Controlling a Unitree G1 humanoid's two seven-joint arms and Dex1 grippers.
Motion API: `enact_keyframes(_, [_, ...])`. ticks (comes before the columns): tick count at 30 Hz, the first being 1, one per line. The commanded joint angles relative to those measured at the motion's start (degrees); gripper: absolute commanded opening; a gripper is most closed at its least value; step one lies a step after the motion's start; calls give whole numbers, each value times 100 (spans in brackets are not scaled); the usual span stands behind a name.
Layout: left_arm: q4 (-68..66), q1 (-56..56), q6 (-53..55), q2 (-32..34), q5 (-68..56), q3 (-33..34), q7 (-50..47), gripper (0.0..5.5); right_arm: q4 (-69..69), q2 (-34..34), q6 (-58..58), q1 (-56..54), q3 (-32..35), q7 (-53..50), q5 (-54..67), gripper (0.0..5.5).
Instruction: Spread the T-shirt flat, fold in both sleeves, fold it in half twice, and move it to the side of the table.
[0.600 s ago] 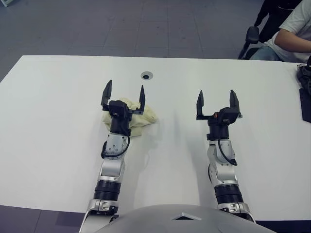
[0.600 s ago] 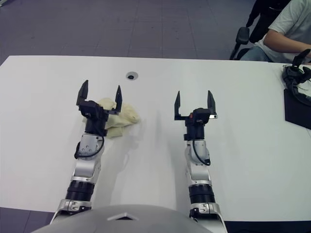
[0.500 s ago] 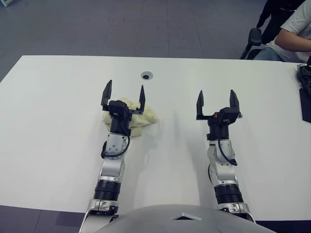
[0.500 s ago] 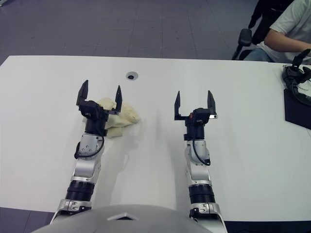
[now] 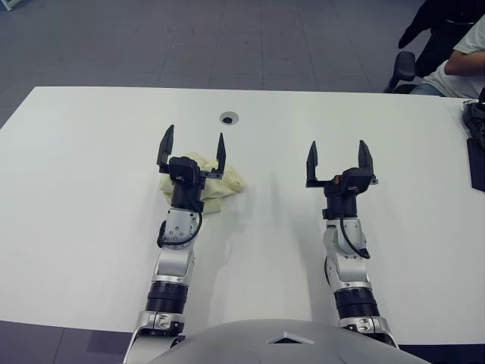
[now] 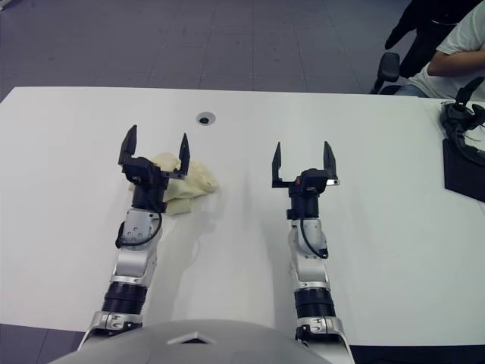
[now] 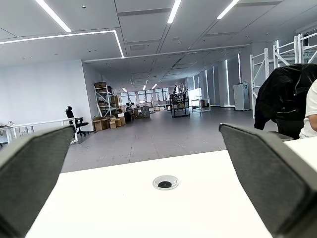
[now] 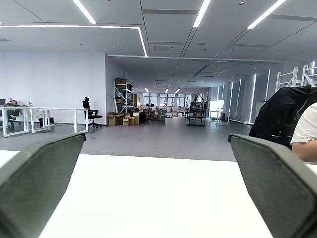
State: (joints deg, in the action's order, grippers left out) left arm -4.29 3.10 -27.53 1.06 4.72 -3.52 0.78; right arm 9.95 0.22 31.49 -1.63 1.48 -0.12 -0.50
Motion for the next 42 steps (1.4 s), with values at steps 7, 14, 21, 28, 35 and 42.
enact_keyframes(7, [-25,10,33,4,-7,-9,22,540,-37,-10,7,-12,8,16,19,536])
enact_keyframes(14, [-35,15,44,7,6,-8,17,540,-32,-12,8,-19,9,18,22,536])
enact_keyframes(21, [-43,19,46,-3,6,-7,8,540,-24,-15,-5,-26,9,25,26,536])
enact_keyframes(28, [85,132,-214,300,367,-1,54,540,-31,3,-20,-23,1,25,23,536])
enact_keyframes(35, [852,44,552,2266,-720,254,2318,540,-117,53,-128,-13,-37,40,70,536])
enact_keyframes(42, [-3,184,814,3798,-1296,715,3989,540,-182,90,-230,57,-39,12,123,536])
